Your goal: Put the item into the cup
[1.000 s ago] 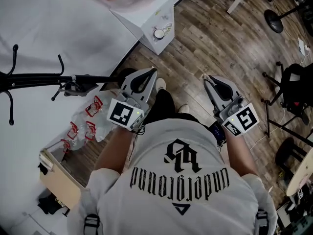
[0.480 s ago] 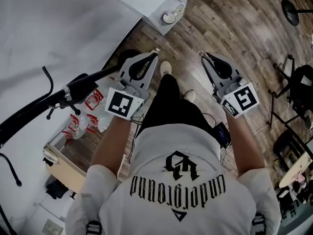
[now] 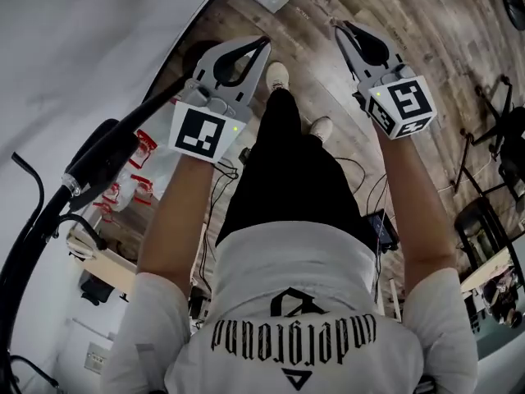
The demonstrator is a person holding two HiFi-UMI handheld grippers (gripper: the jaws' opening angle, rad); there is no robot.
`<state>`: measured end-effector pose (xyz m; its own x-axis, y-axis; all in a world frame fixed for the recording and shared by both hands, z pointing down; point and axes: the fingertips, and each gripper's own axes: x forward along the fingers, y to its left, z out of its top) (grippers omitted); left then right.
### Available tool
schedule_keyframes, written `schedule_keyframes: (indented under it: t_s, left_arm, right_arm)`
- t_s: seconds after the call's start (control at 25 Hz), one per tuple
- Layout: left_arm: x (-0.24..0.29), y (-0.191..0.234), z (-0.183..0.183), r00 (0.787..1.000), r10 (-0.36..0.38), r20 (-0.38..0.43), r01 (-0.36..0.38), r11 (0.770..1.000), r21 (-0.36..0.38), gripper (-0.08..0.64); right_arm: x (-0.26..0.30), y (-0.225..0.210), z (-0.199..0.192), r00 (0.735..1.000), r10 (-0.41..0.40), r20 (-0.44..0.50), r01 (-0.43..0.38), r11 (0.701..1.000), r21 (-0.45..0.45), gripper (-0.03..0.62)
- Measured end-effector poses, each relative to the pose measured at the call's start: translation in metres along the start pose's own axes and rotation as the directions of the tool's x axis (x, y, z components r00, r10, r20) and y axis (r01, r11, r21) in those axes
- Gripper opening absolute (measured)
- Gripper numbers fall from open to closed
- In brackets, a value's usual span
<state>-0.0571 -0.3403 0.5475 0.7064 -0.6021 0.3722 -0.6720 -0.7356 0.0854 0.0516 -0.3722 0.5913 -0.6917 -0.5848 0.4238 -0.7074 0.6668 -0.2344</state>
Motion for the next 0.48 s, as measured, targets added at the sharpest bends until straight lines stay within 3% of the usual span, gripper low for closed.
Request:
schedule_keyframes:
  t_s: [0.28, 0.48]
  left_arm:
    - [0.041, 0.038, -0.078, 0.998, 0.042, -0.046, -0.044, 0.998, -0.040, 0.009]
    - [0.065, 0.045, -0.111, 1.000, 0.008, -0.013, -0.008, 1.000, -0.016, 0.009]
  right_arm:
    - [0.082, -0.024, -0.058, 0.997, 0.004, -0.079, -0.004, 1.000, -0.006, 0.049]
    - [0.127, -0.040, -0.091, 0.991, -0.005, -0.135, 0.003, 1.000, -0.013, 0.051]
